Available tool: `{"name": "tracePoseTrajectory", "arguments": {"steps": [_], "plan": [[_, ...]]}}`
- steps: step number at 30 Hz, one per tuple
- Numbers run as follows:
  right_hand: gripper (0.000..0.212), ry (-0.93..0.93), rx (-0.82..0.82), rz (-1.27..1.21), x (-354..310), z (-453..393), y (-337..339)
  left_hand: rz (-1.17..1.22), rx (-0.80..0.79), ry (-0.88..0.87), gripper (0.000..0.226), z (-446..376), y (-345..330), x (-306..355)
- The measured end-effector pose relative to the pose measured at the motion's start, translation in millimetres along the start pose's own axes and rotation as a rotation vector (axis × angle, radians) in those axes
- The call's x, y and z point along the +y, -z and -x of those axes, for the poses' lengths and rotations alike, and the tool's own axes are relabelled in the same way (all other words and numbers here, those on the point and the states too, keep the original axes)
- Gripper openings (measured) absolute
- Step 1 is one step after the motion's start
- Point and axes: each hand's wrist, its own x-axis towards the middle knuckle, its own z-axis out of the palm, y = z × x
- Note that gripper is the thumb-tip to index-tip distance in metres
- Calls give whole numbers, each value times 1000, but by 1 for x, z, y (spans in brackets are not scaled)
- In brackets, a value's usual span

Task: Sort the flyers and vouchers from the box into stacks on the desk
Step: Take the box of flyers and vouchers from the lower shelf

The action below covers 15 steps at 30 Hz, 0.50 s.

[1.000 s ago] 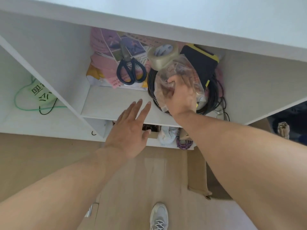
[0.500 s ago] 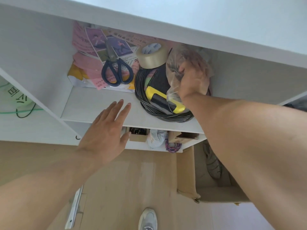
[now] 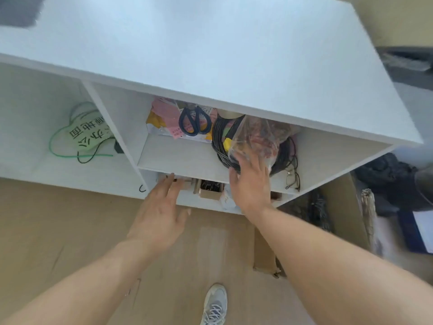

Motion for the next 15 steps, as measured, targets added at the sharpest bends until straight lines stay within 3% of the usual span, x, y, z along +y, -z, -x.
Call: {"name": "tracePoseTrajectory", "arguments": {"steps": [3, 8, 15], "plan": [[50, 62, -240, -65, -50, 88, 3, 112, 2, 200, 75, 85, 24, -15], [53, -11, -493, -218, -148, 208, 8, 255, 68, 490, 73, 231, 50, -49], [55, 378, -764, -240, -335, 308, 13, 385, 349, 871, 72, 411, 108, -115]]}}
